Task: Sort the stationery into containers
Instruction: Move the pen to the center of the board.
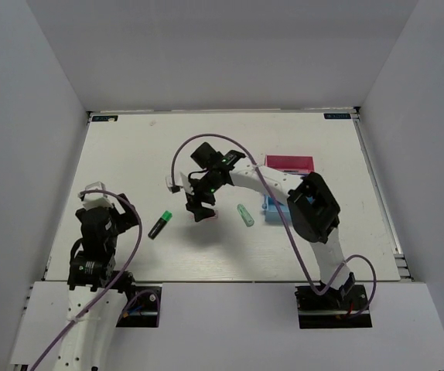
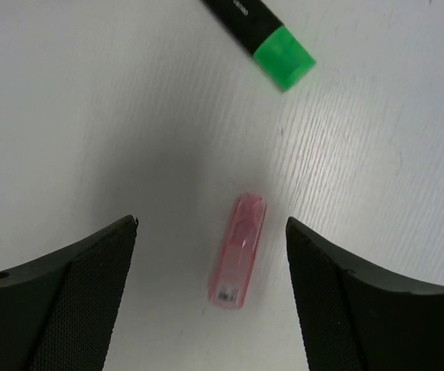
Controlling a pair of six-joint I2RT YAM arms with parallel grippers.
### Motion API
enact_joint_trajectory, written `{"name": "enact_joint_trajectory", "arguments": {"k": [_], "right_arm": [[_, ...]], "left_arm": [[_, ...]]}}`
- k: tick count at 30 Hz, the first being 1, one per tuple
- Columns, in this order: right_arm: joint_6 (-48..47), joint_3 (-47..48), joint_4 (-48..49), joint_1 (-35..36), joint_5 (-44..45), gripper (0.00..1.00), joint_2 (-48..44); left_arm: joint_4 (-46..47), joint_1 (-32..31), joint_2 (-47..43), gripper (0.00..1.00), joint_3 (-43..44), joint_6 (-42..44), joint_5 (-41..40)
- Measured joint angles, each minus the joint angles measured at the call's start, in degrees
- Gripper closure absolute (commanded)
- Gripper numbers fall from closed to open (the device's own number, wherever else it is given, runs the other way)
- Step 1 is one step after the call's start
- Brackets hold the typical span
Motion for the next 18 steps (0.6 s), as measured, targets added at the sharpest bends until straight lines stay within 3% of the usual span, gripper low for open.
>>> {"name": "enact_joint_trajectory", "arguments": {"k": [3, 9, 18], "right_arm": [[-5.7, 5.2, -0.7, 1.5, -1.9, 0.28, 4.8], [-16.8, 18.3, -3.1, 3.9, -4.6, 0.26, 15.0], [-26.1, 22.9, -3.6, 6.2, -7.6, 0.26, 20.0]], "left_arm": [[-0.7, 0.2, -2.6, 0.00, -0.3, -0.3, -3.1], [-2.7, 0.3, -6.5, 0.00, -0.6, -0.4, -6.4], [-3.8, 0.4, -8.4, 0.00, -0.6, -0.4, -9.2]]}}
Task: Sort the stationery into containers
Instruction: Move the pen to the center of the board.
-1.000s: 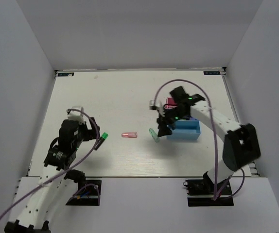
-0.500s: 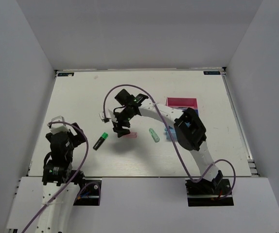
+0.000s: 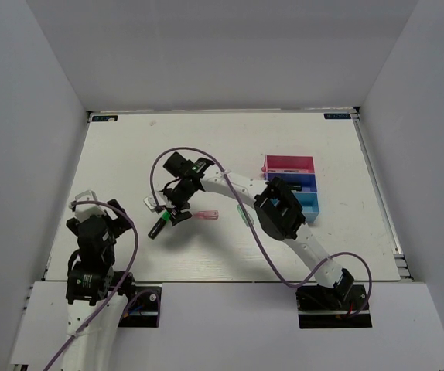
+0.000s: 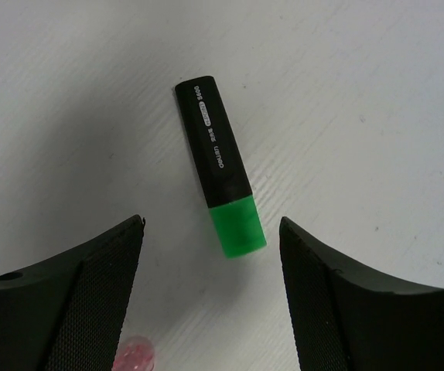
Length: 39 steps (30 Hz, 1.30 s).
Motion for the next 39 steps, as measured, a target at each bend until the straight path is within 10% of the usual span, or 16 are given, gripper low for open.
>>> {"name": "enact_joint_trajectory", "arguments": {"k": [30, 39], "right_arm": [[-11.9, 9.3, -18.9, 0.3, -2.3, 0.46, 8.6], [5.8, 2.8, -9.9, 0.9, 0.0, 0.38, 4.8]], "left_arm": [[-0.4, 0.0, -3.6, 0.00, -0.9, 0.1, -1.4], [-0.4, 0.0, -3.7, 0.00, -0.9, 0.1, -1.4]]}}
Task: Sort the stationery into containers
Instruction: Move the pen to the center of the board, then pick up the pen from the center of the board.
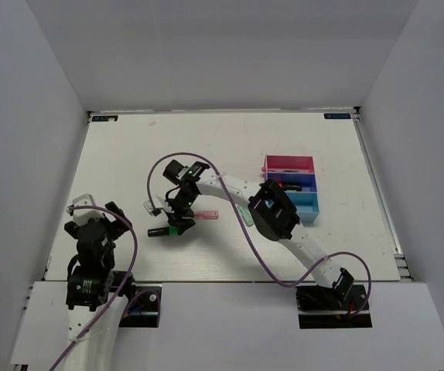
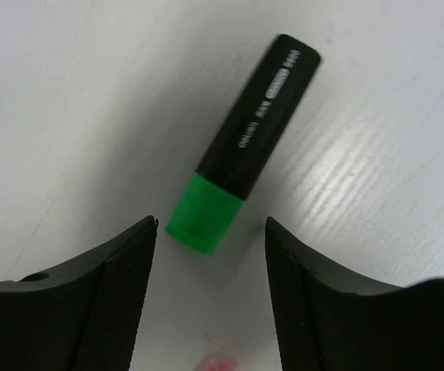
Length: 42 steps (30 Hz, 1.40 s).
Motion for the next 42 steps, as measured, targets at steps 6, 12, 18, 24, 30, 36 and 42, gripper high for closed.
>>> {"name": "enact_joint_trajectory", "arguments": {"k": [6, 12, 18, 24, 30, 36, 42], "right_arm": [[11.3, -1.6, 6.3, 1.5, 4.6, 0.38, -1.1], [19.2, -5.8, 11.0, 3.2, 10.7, 0.41, -3.8], [25.0, -14.0, 18.9, 4.3, 16.2, 0.45, -8.1], [31.3, -26.3, 30.7, 4.8, 21.5, 0.43, -14.3], [36.0, -30.0, 36.2, 4.8, 24.2, 0.53, -15.9], [37.4, -30.3, 37.7, 4.7, 24.4, 0.58, -15.8], [36.3, -30.7, 38.5, 4.4, 22.2, 0.85, -15.7]], "left_arm": [[0.0, 0.0, 0.0, 0.00, 0.0, 0.0, 0.0], [0.0, 0.0, -0.4, 0.00, 0.0, 0.0, 0.0], [0.0, 0.0, -1.0, 0.00, -0.1, 0.0, -0.2], [-0.1, 0.0, -1.9, 0.00, -0.2, -0.1, -1.7], [-0.1, 0.0, -2.1, 0.00, -0.2, -0.2, -2.8], [-0.2, 0.0, -2.1, 0.00, -0.5, -0.2, -3.5], [-0.2, 0.0, -2.1, 0.00, -0.7, -0.2, -4.1]]}}
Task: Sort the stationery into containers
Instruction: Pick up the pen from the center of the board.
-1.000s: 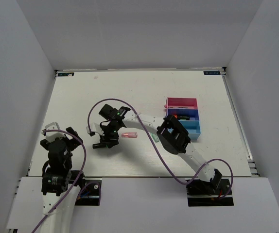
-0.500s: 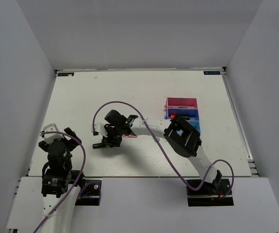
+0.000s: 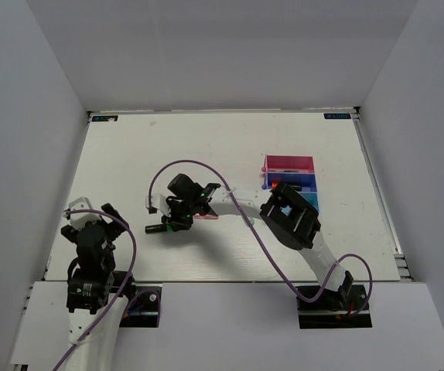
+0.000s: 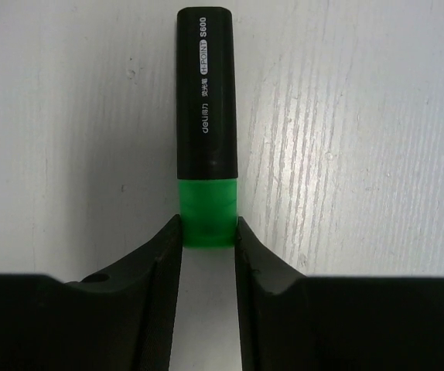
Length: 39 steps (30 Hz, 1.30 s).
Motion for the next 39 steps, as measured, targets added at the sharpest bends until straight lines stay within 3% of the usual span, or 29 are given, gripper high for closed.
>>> {"name": "enact_joint_trajectory", "arguments": {"k": [5, 19, 28, 39], "right_arm": [[-2.5, -1.4, 0.8, -0.5, -3.1, 0.92, -0.5], [-4.1, -10.1, -2.3, -1.8, -1.3, 0.99, -7.7], [-3.6, -13.1, -11.3, -4.0, 1.4, 1.00, -14.0], [-3.5, -14.2, -15.3, -5.2, 2.3, 1.00, -24.7]], "left_arm": [[0.0, 0.0, 0.0, 0.00, 0.0, 0.0, -0.2], [0.0, 0.0, 0.0, 0.00, 0.0, 0.0, -0.4], [0.0, 0.0, 0.7, 0.00, 0.0, 0.0, -0.4], [0.0, 0.0, 1.5, 0.00, 0.0, 0.0, -0.4]]}}
